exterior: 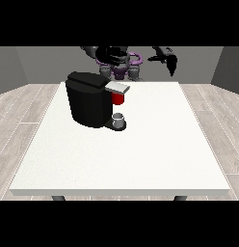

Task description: Insert the coffee pod into the coffee machine and close the lid

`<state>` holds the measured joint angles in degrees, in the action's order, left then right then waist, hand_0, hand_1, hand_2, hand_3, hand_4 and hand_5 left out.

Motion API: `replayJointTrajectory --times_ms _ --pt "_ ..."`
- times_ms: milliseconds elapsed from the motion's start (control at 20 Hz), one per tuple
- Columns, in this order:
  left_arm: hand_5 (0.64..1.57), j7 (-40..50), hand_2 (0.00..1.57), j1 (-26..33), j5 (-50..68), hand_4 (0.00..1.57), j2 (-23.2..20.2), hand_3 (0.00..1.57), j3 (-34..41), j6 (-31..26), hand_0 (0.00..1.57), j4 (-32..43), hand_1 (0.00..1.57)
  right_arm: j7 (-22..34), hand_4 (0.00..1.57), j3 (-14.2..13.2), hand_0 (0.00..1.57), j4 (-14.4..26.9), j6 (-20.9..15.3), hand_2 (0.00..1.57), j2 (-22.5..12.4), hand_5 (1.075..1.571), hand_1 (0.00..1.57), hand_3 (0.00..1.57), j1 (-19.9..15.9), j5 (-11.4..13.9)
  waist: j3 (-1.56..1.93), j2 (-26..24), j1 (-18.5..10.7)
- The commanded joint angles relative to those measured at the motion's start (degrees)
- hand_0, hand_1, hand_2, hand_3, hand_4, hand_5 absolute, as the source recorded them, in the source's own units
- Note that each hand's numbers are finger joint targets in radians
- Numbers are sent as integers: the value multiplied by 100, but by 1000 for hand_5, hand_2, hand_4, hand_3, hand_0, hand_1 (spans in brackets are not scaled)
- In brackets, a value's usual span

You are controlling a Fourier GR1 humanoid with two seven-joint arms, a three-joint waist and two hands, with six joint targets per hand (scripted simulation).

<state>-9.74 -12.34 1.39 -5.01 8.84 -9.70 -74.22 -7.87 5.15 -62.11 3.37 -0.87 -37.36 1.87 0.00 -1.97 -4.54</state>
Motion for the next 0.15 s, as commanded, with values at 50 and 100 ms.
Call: replayJointTrajectory --times_ms 50,100 --pt "1571 151 0 57 74 192 124 0 53 178 0 20 0 -157 251 286 0 -409 -149 0 83 1571 0 0 1035 -637 2 -433 375" --pt "1571 21 0 195 135 192 -90 0 236 63 0 163 0 -320 157 619 0 -541 -204 0 84 1571 0 0 1570 -681 1 -528 504"
